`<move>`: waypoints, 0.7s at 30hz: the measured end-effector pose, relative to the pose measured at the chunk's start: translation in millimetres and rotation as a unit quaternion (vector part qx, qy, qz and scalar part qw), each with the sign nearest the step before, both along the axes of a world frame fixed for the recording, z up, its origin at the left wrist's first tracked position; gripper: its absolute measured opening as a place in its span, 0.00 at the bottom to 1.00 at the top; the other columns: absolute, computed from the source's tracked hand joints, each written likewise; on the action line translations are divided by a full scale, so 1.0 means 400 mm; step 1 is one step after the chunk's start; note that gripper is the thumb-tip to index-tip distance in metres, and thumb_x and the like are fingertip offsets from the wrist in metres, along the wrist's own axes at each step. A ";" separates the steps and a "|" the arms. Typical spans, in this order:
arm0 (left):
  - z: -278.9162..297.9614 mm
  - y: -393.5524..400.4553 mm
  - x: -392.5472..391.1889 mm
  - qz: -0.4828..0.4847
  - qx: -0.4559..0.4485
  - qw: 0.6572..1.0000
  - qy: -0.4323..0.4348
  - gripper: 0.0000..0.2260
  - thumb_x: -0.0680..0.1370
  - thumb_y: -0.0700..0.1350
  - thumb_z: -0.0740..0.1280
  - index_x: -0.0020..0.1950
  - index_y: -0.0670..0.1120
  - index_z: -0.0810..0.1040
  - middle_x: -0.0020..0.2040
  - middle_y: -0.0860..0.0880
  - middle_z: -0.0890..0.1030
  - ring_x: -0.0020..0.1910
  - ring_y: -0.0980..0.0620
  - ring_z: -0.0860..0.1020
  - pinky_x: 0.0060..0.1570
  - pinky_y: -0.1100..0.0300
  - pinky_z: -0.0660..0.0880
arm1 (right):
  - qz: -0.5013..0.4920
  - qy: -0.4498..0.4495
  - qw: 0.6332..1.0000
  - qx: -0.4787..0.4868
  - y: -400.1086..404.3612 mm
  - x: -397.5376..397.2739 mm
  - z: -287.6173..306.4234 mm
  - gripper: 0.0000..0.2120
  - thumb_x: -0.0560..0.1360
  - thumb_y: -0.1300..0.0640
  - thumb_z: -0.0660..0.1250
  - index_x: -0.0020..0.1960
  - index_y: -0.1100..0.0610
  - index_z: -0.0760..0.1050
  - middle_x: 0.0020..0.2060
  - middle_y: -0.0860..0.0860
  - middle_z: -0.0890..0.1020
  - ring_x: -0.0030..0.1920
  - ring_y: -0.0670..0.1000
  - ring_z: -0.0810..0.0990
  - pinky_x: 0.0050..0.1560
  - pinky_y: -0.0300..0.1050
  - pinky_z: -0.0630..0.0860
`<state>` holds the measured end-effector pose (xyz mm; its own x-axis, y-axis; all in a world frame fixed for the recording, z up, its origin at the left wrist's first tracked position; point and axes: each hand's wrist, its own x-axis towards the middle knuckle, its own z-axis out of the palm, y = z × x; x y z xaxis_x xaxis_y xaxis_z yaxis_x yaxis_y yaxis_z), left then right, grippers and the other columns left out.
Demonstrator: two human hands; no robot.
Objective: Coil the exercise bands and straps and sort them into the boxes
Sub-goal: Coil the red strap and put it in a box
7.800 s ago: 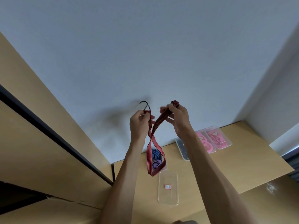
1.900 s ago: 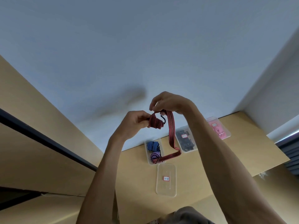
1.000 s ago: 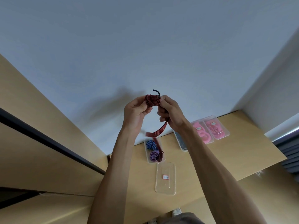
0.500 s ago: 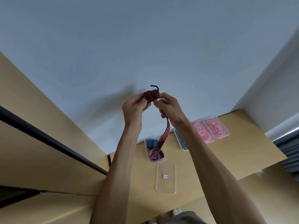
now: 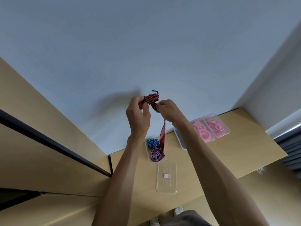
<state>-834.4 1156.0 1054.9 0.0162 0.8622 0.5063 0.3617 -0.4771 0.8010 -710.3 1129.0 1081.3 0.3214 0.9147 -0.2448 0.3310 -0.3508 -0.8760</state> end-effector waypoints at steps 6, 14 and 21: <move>0.011 0.041 -0.012 -0.044 -0.272 0.940 -0.200 0.07 0.79 0.40 0.69 0.52 0.36 0.81 0.36 0.51 0.82 0.32 0.58 0.77 0.33 0.67 0.73 | -0.008 0.050 0.996 0.070 -0.021 -0.013 -0.017 0.09 0.81 0.58 0.62 0.49 0.59 0.79 0.32 0.53 0.83 0.30 0.48 0.77 0.35 0.42 0.75; 0.032 0.034 -0.030 -0.095 -0.303 0.907 -0.278 0.02 0.78 0.43 0.70 0.47 0.46 0.82 0.43 0.54 0.85 0.48 0.57 0.83 0.44 0.61 0.78 | 0.031 0.047 0.993 0.103 -0.023 -0.009 -0.018 0.05 0.77 0.58 0.69 0.49 0.60 0.79 0.35 0.52 0.83 0.33 0.47 0.80 0.37 0.41 0.77; 0.040 0.042 -0.033 -0.059 -0.280 0.907 -0.308 0.01 0.77 0.40 0.71 0.46 0.45 0.81 0.41 0.53 0.85 0.43 0.56 0.82 0.43 0.61 0.78 | 0.009 -0.036 0.987 0.154 -0.023 -0.010 -0.009 0.09 0.71 0.61 0.72 0.47 0.55 0.73 0.38 0.53 0.84 0.35 0.52 0.82 0.37 0.43 0.77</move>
<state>-847.5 1172.8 1070.8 -0.0113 0.9978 -0.0660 -0.2635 0.0607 0.9628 -714.2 1119.7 1077.7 0.3114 0.9478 0.0687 0.4008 -0.0654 -0.9138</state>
